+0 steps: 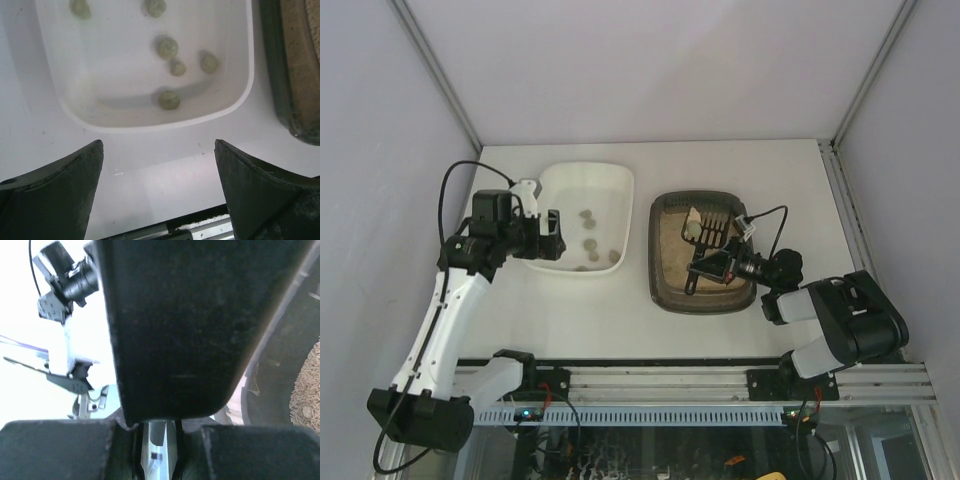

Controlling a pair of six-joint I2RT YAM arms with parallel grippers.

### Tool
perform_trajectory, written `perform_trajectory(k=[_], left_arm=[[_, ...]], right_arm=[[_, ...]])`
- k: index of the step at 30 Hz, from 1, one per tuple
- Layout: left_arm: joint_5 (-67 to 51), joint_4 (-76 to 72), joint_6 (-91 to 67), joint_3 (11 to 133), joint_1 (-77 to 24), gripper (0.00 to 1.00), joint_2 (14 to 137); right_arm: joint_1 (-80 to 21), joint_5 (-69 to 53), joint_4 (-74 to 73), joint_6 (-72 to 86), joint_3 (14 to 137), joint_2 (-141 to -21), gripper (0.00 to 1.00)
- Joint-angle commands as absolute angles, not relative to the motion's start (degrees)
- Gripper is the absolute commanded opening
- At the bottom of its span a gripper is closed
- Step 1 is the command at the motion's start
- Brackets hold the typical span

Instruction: Clean the litter box

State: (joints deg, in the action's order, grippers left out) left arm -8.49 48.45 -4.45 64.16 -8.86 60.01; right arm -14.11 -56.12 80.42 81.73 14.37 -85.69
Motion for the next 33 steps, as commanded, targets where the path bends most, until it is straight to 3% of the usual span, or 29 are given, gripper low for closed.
perform_trajectory(k=[1,12,16,20,24,29,33], left_arm=[[-3.7,47.8,-0.1,60.3,-8.3,0.95,53.5],[0.4,50.0,7.5,54.5,-8.0,0.98,43.8],[0.2,47.0,6.9,51.7,-7.8,0.98,41.2],[-1.4,47.0,7.0,51.2,-7.8,0.98,41.7],[-2.8,47.6,7.0,50.9,-6.5,0.97,43.4],[-4.4,46.6,7.4,49.7,-4.1,0.97,42.5],[-5.6,46.3,7.8,49.0,-3.7,0.97,42.0]], right_arm=[[-12.9,-50.0,84.5,87.0,12.3,-85.2,0.00],[-18.4,-47.0,85.9,89.9,8.9,-83.9,0.00],[-13.3,-46.2,85.9,92.6,6.6,-82.0,0.00],[-19.0,-47.6,81.5,91.3,8.7,-80.6,0.00],[-13.9,-49.0,79.6,91.4,9.4,-79.1,0.00],[-20.9,-50.1,78.1,89.8,12.5,-82.9,0.00],[-16.2,-50.2,86.0,95.0,11.3,-87.3,0.00]])
